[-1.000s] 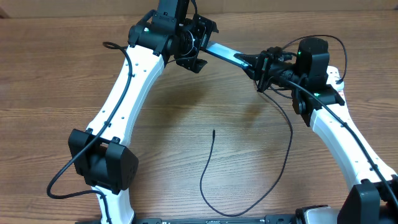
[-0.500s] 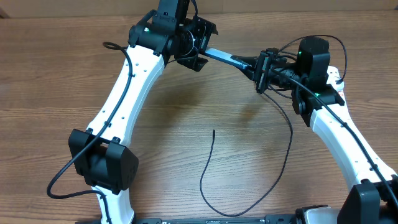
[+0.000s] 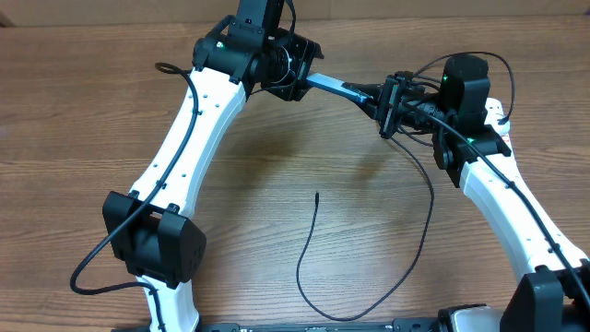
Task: Plug charger to phone and switch on socket
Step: 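Carry the phone with the left gripper to the upper left, bottom down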
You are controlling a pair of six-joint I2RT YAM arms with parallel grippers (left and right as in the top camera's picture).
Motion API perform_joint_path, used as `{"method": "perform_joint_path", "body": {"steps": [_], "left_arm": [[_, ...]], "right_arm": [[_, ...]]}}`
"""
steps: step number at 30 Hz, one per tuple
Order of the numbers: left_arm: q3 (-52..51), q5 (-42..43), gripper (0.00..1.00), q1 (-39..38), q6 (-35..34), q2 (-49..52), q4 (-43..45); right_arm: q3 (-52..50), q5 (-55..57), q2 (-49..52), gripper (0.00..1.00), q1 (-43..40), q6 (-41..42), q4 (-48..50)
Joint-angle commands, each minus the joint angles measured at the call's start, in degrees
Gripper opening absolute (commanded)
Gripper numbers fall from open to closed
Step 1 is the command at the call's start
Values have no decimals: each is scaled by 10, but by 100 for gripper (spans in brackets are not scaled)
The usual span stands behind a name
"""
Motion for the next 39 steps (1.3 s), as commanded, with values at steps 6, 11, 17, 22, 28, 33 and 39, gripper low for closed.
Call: {"method": "perform_joint_path", "body": {"steps": [6,11,17,22,28,33,39], "left_arm": [[10,20,23,-4,-2,-11,-2],[10,20,21,-4,-2,-11,-2],[10,20,7,-10,2,-11,-4],[10,20,7,-12,2,-11,-6],[10,22,6,-12,3,-11,-16],[10,24,4,-12,4,-11,-17],[10,24,4,-12,4,-11,-17]], "right_arm": [[12,-14,-5,4,2,2,11],[12,-14,-5,4,2,2,11],[12,-9,-5,4,2,2,35],[12,-4,-5,4,2,4,34],[12,-3,-5,4,2,4,34],[12,11,-5,12,2,4,34],[12,12,-5,20,2,4,34]]}}
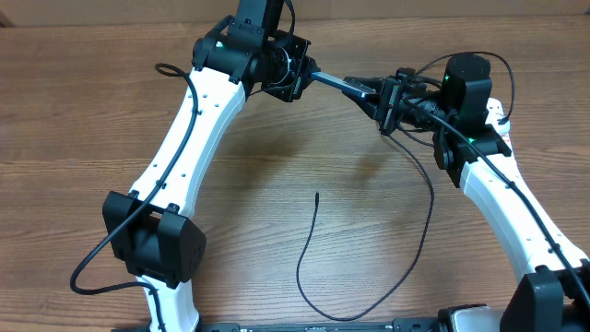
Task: Plug charger to phone and switch on socket
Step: 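Carry the phone with the left gripper to the upper left, bottom down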
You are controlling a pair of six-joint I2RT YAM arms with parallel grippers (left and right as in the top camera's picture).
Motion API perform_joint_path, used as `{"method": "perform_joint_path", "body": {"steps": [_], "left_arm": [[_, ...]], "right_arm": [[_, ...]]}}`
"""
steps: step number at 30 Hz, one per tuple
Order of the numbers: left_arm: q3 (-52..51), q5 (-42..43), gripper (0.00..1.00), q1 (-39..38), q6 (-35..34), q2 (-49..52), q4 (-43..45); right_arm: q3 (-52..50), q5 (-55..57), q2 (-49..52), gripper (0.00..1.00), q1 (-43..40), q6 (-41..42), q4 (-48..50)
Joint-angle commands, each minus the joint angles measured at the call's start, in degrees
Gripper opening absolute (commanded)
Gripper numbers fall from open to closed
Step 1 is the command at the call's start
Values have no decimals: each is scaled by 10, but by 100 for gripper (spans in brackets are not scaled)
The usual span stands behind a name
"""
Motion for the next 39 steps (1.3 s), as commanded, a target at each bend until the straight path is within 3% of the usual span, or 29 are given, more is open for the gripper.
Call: {"method": "perform_joint_path", "body": {"steps": [1,6,7,9,12,18,22,30,35,39], "left_arm": [[10,15,4,-12,19,-11,-7],[10,15,4,-12,19,-11,-8],[10,15,4,-11,19,-11,-8],[10,14,4,-10,21,-11,-8],[10,11,4,-6,31,-11,-8],[10,10,4,17,38,-11,-18],[10,11,4,52,41,-11,-59],[10,104,4,129,144,-11,-77],[10,142,4,167,218,-11,-93],[10,163,4,191,313,-11,-116]], "right_arm": [[12,2,-5,22,3,-13,11],[12,2,-5,55,3,-15,11],[12,2,-5,70,2,-15,11],[12,2,-5,87,3,-15,11],[12,2,-5,100,2,-15,11],[12,2,-5,100,1,-25,10],[12,-5,-5,100,-2,-94,5],[12,34,-5,100,-3,-192,-77],[12,51,-5,100,-3,-341,-151],[12,73,-5,100,-3,-541,-249]]}}
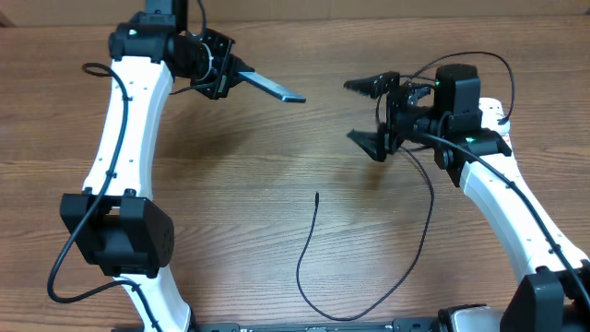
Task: Plug charger to phone and switch on socket
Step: 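Carry the phone with the left gripper to the upper left, bottom down, then move the right gripper over the black cable's plug end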
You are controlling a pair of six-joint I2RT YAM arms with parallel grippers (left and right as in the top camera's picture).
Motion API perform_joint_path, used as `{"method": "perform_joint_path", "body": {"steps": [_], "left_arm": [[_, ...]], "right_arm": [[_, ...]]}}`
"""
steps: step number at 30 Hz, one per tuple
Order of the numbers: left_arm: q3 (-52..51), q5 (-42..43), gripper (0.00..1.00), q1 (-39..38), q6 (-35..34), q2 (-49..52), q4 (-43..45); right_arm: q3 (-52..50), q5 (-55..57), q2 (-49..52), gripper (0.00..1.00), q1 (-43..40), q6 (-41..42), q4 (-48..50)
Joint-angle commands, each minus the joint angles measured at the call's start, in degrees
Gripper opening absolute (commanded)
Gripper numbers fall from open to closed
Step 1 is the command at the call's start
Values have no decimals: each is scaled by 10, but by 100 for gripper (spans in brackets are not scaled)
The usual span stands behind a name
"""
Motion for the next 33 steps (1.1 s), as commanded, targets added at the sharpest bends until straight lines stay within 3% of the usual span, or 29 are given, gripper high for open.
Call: {"method": "perform_joint_path", "body": {"steps": [1,3,9,14,19,26,33], "left_arm": [[10,55,4,23,133,-11,-14],[10,54,4,26,217,-11,-23],[10,58,4,25,379,-11,-45],[10,49,4,27,436,-11,-52],[10,123,4,28,533,-11,-44],[10,182,4,31,554,-11,-16],[10,212,4,60,542,-11,20]], "right_arm": [[9,44,-5,100,-2,-223,-64],[9,91,-5,100,-2,-277,-112],[9,214,-5,100,-2,-358,-234],[-5,277,-5,100,-1,-392,-278],[-26,281,-5,100,19,-417,-275],[-26,322,-5,100,118,-431,-262],[-26,403,5,100,212,-369,-264]]}}
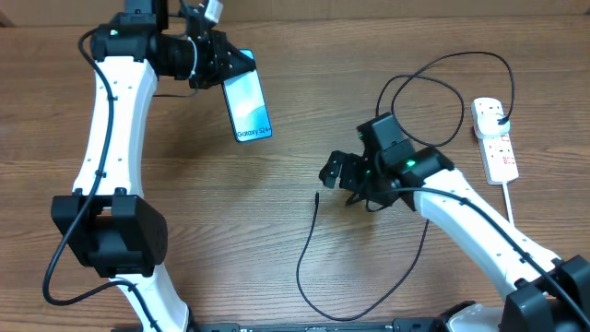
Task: Plug charger to phone and switch on socket
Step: 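Move the right gripper over the black cable's plug end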
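A phone (249, 109) with a lit blue screen hangs above the table at the upper left, its screen facing the overhead camera. My left gripper (225, 72) is shut on its upper end. The black charger cable (301, 254) lies on the table, its free end (316, 195) pointing away from me. My right gripper (343, 182) is open just right of that end, with nothing between its fingers. A white socket strip (495, 143) lies at the far right, with the cable's plug (494, 111) in it. The state of its switch is too small to tell.
The cable curves from its free end down to the front edge, then up under my right arm into a loop (433, 78) near the strip. A wooden table (230, 231) carries everything. The left arm's base (106, 240) stands at the front left.
My right arm has moved from the upper right down and left, to beside the cable's free end, which uncovers the socket strip. The left gripper has turned the phone from edge-on to screen-up.
At the two earliest moments both grippers met at the phone, held in the air at the back middle. Then the left gripper held it alone at the left, and the right gripper stood open. Now the phone faces up and the right gripper is by the cable end.
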You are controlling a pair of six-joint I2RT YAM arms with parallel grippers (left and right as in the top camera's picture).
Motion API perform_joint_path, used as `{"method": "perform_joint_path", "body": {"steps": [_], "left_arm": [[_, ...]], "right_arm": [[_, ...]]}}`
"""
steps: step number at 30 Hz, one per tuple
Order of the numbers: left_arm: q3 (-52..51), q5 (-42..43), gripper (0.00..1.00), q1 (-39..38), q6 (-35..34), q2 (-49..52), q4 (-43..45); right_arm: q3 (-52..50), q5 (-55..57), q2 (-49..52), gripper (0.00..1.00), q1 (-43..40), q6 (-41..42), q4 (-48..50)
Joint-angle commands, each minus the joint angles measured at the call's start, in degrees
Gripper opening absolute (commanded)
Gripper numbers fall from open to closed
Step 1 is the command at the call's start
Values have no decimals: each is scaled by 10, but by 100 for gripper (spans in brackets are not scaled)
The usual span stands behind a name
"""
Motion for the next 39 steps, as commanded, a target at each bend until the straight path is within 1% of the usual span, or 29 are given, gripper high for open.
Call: {"method": "perform_joint_path", "body": {"steps": [1,4,8,10,12,16,17,19,20,22,29,31,35,39], "left_arm": [[10,63,4,26,3,-11,23],[10,86,4,38,2,-11,41],[10,85,4,45,10,-11,37],[10,81,4,45,26,-11,34],[10,67,4,45,27,-11,32],[10,66,4,45,26,-11,25],[10,66,4,45,26,-11,21],[10,66,4,45,26,-11,22],[10,66,4,45,26,-11,22],[10,66,4,45,26,-11,21],[10,66,4,45,26,-11,22],[10,66,4,45,26,-11,22],[10,66,4,45,26,-11,22],[10,66,4,45,26,-11,21]], "right_arm": [[-2,44,13,100,31,25,9],[-2,53,45,100,58,25,15],[-2,64,93,100,91,23,26],[-2,64,104,100,96,23,28],[-2,61,113,100,96,23,25],[-2,53,132,99,108,21,23],[-1,53,138,95,109,21,23],[0,51,142,90,109,21,23],[0,52,142,85,109,21,23],[0,54,142,79,110,21,20],[7,75,147,79,113,36,4],[32,95,167,79,131,37,-17],[89,164,202,79,177,68,-72],[109,177,217,79,190,81,-89]]}}
